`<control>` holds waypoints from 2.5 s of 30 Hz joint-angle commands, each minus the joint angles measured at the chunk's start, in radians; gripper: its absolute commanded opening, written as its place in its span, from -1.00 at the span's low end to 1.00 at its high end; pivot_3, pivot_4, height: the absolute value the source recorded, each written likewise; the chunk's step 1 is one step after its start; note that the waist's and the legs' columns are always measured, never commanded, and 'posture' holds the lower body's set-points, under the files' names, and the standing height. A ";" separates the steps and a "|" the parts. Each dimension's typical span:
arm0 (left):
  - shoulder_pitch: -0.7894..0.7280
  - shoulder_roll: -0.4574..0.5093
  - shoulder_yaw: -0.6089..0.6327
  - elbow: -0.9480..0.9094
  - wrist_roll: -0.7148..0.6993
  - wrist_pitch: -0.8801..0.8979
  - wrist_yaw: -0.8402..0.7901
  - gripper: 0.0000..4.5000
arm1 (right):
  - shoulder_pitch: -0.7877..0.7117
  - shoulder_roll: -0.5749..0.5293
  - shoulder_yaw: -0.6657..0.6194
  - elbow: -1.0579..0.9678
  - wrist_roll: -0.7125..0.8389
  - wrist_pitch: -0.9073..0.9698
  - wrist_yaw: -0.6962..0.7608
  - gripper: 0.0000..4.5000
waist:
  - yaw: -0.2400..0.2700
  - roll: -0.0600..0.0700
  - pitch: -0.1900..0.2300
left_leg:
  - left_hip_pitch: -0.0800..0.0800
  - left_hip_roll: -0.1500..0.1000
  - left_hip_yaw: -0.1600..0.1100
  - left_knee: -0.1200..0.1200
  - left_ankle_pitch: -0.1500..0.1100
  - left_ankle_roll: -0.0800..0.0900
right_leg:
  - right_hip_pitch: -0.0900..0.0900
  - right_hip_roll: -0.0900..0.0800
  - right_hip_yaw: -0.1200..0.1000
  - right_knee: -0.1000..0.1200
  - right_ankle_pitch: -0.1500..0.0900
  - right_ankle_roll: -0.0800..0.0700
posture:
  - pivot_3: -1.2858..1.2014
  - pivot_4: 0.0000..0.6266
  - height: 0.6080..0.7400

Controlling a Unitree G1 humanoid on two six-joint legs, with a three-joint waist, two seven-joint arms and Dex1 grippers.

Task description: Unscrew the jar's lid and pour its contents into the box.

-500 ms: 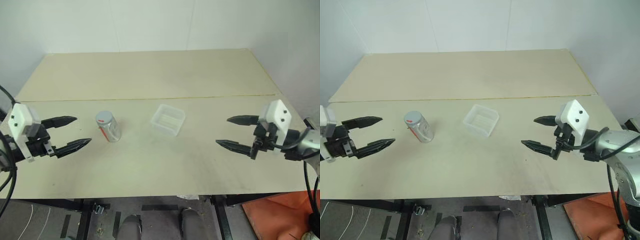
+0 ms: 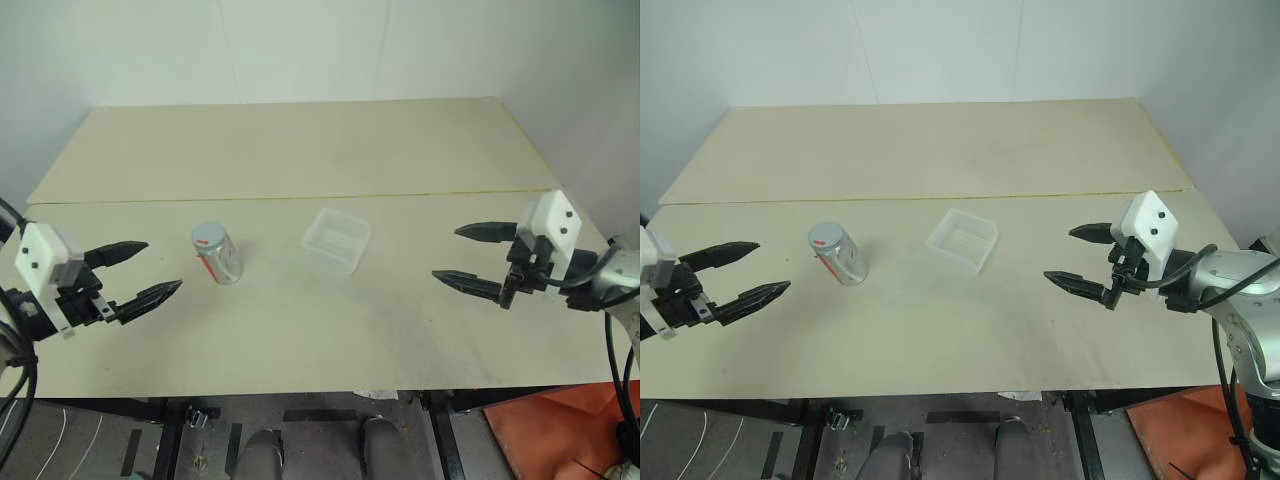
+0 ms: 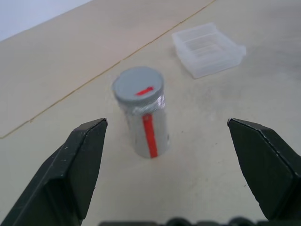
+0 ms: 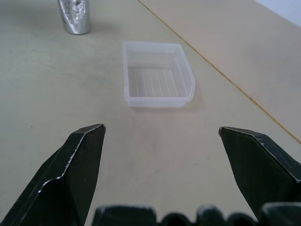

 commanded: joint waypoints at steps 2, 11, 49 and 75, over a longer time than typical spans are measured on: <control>-0.017 -0.089 -0.093 -0.059 0.049 0.007 0.149 0.98 | -0.036 0.005 -0.007 -0.025 0.026 -0.038 0.026 1.00 | 0.005 0.000 0.000 | 0.000 0.000 0.000 0.000 0.000 0.000 | 0.000 0.000 0.000 0.000 0.000 0.000 | 0.03 -0.52 1.00; -0.107 -0.275 -0.268 -0.001 0.191 -0.065 0.364 0.98 | -0.087 0.028 0.031 -0.039 0.030 -0.045 0.033 1.00 | 0.013 0.000 0.000 | 0.000 0.000 0.000 0.000 0.000 0.000 | 0.000 0.000 0.000 0.000 0.000 0.000 | 0.03 -0.52 1.00; -0.380 -0.497 -0.430 0.408 0.348 -0.400 0.465 -0.14 | -0.013 0.003 -0.054 -0.173 0.064 -0.010 -0.011 1.00 | 0.023 -0.001 -0.001 | 0.001 -0.001 0.000 0.001 0.000 0.000 | 0.002 0.000 0.000 -0.001 0.001 0.001 | 0.03 -0.52 1.00; -0.921 -0.317 -0.677 0.585 0.146 -0.165 -0.344 -0.14 | -0.564 0.371 0.290 -0.049 0.134 0.268 -0.340 1.00 | 0.006 -0.001 -0.001 | -0.001 -0.001 -0.001 0.001 0.001 -0.001 | -0.001 0.000 -0.001 0.000 0.000 0.000 | 0.03 -0.52 1.00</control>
